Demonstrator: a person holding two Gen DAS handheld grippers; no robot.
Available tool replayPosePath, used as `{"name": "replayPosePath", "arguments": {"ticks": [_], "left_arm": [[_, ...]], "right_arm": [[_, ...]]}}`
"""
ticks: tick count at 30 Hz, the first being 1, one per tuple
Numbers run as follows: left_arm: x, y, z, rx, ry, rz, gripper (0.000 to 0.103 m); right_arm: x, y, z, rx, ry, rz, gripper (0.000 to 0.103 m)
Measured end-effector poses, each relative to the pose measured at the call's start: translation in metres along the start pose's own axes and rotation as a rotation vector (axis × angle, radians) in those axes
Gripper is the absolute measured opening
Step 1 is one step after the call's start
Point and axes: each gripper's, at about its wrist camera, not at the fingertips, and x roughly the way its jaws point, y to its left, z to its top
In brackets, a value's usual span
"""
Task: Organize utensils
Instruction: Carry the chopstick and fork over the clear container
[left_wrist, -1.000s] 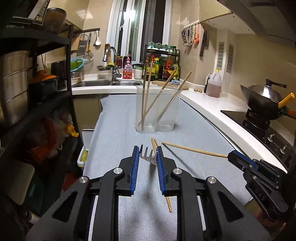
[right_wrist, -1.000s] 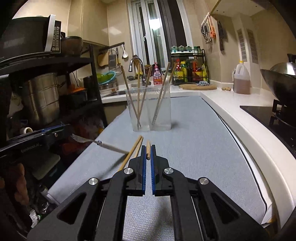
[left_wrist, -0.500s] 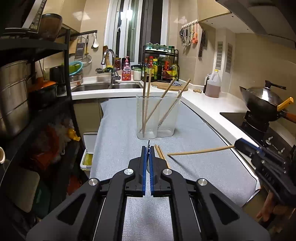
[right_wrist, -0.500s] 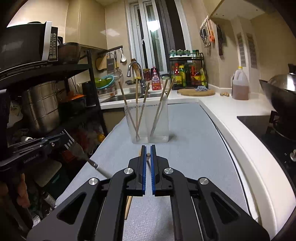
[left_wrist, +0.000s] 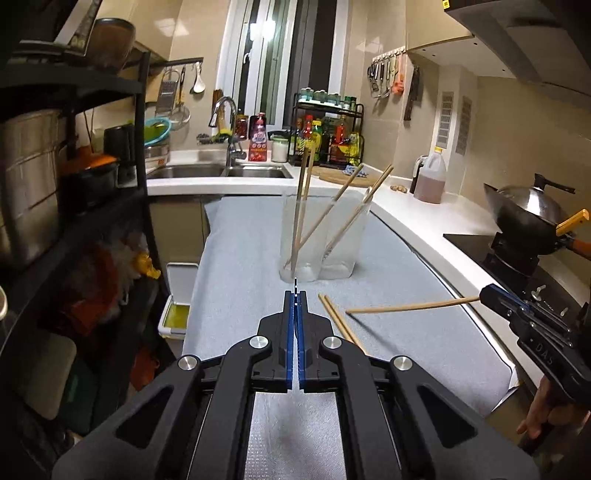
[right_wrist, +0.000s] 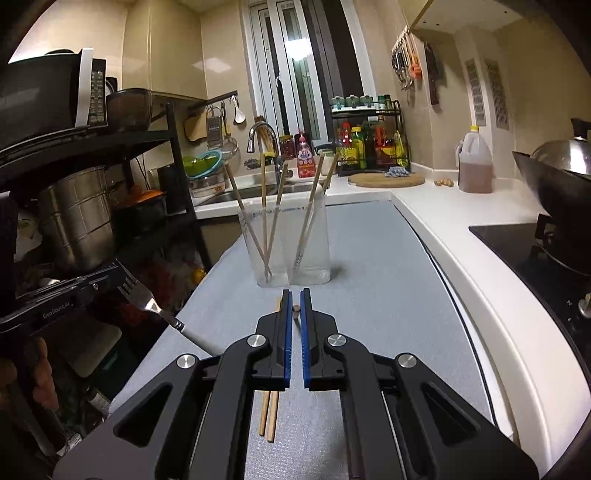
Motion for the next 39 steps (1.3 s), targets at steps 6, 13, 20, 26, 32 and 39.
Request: {"name": "replayPosePath", "arguments": {"ticks": [6, 13, 20, 26, 32, 39], "left_arm": [[-0.007, -0.008, 0.020, 0.060, -0.010, 0.031, 0.001], [-0.014, -0.016, 0.051, 0.139, -0.035, 0.068, 0.001], [-0.019, -0.028, 0.086, 0.217, -0.065, 0.090, 0.001], [-0.018, -0.038, 0.118, 0.270, -0.096, 0.113, 0.001], [-0.012, -0.049, 0.160, 0.330, -0.140, 0.147, 0.001], [0.015, -0.055, 0.203, 0.339, -0.139, 0.137, 0.001]], "right_arm": [[-0.005, 0.002, 0.020, -0.045, -0.012, -0.002, 0.004], [-0.008, 0.003, 0.047, -0.077, -0.007, 0.001, 0.004], [-0.008, 0.009, 0.077, -0.116, -0.035, 0.001, 0.004], [-0.006, 0.011, 0.111, -0.129, -0.066, 0.018, 0.004], [0.003, 0.007, 0.164, -0.121, -0.121, 0.025, 0.004], [0.023, 0.013, 0.221, -0.146, -0.217, 0.015, 0.004]]}}
